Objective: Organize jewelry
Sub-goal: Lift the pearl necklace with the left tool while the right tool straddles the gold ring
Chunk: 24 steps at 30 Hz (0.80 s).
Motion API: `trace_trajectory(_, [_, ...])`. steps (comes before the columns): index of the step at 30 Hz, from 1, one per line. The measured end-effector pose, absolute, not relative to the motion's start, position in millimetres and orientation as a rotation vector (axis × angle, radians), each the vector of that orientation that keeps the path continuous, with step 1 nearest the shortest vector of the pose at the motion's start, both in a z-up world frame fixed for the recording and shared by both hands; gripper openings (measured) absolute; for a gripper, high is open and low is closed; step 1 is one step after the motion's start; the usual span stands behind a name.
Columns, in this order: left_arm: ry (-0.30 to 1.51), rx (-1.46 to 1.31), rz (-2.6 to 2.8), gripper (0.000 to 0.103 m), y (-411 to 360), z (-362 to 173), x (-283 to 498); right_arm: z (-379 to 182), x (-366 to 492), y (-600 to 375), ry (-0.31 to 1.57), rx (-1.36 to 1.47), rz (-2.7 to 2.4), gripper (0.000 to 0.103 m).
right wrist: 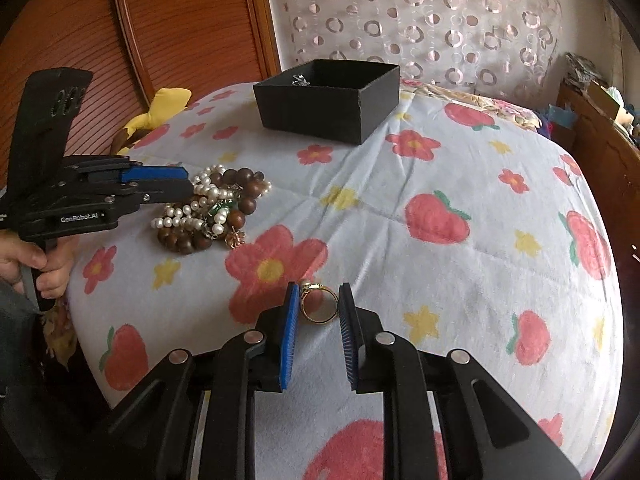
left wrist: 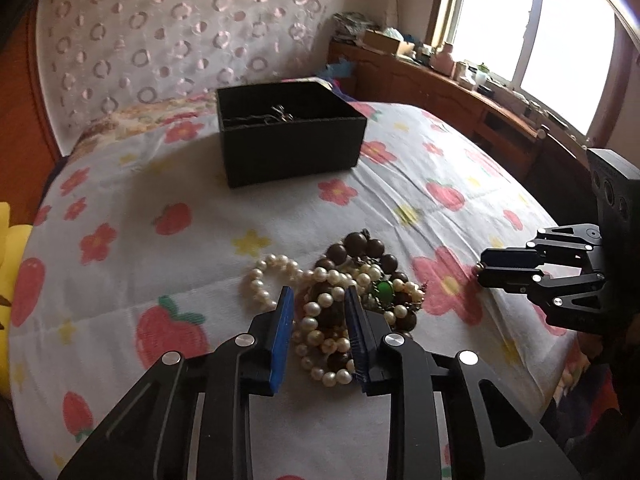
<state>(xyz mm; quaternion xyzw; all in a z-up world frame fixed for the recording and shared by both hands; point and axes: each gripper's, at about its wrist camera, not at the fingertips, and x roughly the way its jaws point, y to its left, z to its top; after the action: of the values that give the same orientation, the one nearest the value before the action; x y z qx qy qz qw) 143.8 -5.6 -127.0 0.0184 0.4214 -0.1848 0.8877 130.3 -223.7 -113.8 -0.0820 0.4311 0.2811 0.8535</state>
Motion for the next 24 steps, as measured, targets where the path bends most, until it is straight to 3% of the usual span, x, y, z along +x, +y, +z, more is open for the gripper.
trace_trajectory(7, [0.892,0.011,-0.407,0.012,-4.8,-128.1,144.1,-114.3,129.0,-223.4,0.906,-0.172,0.593,0.022])
trace_trajectory(18, [0.897,0.004,-0.412,0.011,-1.8,-129.1,145.2,-113.9,128.8,-223.2,0.907,-0.172,0.593,0.022])
trace_trajectory(24, [0.79,0.003,-0.422,0.011,-2.8,-88.9,131.4,-108.2,127.4,-219.4,0.892,-0.174,0.599,0.022])
